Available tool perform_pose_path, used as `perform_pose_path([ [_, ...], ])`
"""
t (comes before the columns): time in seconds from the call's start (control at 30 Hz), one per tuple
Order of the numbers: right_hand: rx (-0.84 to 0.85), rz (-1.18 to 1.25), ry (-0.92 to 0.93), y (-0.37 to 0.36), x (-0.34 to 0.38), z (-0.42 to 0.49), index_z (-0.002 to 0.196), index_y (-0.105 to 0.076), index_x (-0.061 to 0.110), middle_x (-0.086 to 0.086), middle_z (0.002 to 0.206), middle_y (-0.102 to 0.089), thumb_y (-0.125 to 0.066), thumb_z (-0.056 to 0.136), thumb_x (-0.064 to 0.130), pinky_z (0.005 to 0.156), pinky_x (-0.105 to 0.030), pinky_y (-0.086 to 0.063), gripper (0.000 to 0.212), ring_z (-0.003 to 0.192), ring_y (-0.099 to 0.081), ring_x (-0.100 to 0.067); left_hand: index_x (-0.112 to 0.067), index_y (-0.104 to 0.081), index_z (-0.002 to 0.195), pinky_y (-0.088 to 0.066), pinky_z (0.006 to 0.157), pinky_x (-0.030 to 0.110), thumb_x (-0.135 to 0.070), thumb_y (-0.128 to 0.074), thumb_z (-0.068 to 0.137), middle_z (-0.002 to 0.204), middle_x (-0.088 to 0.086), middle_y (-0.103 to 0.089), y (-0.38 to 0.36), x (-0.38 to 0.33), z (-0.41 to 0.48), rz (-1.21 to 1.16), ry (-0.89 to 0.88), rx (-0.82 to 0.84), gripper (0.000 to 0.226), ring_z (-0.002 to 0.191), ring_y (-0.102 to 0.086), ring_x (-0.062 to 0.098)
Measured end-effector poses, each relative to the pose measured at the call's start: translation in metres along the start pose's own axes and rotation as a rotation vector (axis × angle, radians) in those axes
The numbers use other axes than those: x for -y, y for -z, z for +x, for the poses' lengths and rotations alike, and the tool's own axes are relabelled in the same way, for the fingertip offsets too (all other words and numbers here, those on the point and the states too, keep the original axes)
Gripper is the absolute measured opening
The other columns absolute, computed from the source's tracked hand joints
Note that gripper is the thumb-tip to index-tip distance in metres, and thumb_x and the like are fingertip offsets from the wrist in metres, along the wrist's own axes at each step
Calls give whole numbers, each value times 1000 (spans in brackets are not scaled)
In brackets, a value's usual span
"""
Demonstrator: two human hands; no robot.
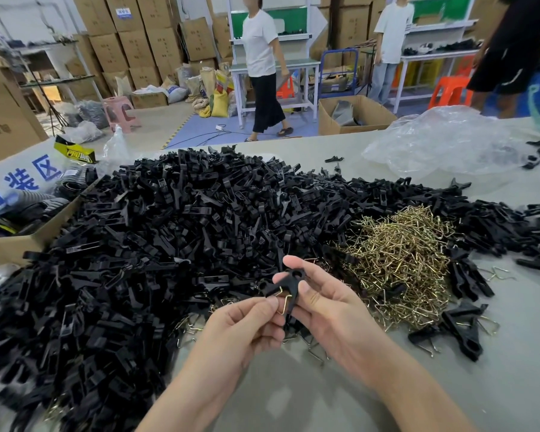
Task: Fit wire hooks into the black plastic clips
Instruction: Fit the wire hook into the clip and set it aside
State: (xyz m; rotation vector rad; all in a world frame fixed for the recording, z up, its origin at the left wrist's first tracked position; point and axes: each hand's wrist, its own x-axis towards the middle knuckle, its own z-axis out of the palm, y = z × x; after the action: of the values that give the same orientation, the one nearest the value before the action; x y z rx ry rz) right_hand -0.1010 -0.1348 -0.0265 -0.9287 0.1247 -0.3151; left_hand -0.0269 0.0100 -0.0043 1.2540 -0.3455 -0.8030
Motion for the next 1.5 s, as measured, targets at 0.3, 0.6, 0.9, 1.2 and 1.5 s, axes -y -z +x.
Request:
perform_pose_path([
  [0.3,-5,4,-8,-1,0,1,123,-70,12,-16,122,-70,-55,92,8,94,-31,-55,35,109,-68,-26,-11,-81,77,-52,55,22,-21,-67,76,72,9,-68,-2,0,0,24,-18,-70,17,57,-60,14],
  [0.6,-9,17,-10,-2,-5,1,128,-64,7,-17,118,-70,-52,92,11,91,-29,-56,38,106,-70,-25,-15,-81,81,-53,56,23,-30,-70,73,74,6,-71,4,2,-1,64,9,-63,20,58,-65,15],
  [0.9,-40,-26,6,-7,0,-1,122,-66,8,-13,108,-72,-52,92,13,81,-29,-57,33,92,-69,-23,-9,-81,82,-54,56,22,-28,-72,74,71,5,-68,-4,11,4,-135,-8,-20,21,54,-60,12],
  [1.2,-333,-99,25,-25,-11,-7,91,-61,21,-1,88,-63,-41,104,22,61,-36,-27,24,67,-52,-17,-32,-69,88,-47,60,17,-43,-68,80,70,-7,-66,-32,37,1,332,-273,-25,13,63,-61,5],
  [1.5,-460,-135,182,-38,-19,-9,78,-61,16,-7,88,-74,-40,102,23,68,-18,-53,33,78,-67,-12,-59,-33,134,-33,98,2,-62,-27,97,136,-48,-38,-36,44,-5,800,-470,-66,37,124,-42,-21],
])
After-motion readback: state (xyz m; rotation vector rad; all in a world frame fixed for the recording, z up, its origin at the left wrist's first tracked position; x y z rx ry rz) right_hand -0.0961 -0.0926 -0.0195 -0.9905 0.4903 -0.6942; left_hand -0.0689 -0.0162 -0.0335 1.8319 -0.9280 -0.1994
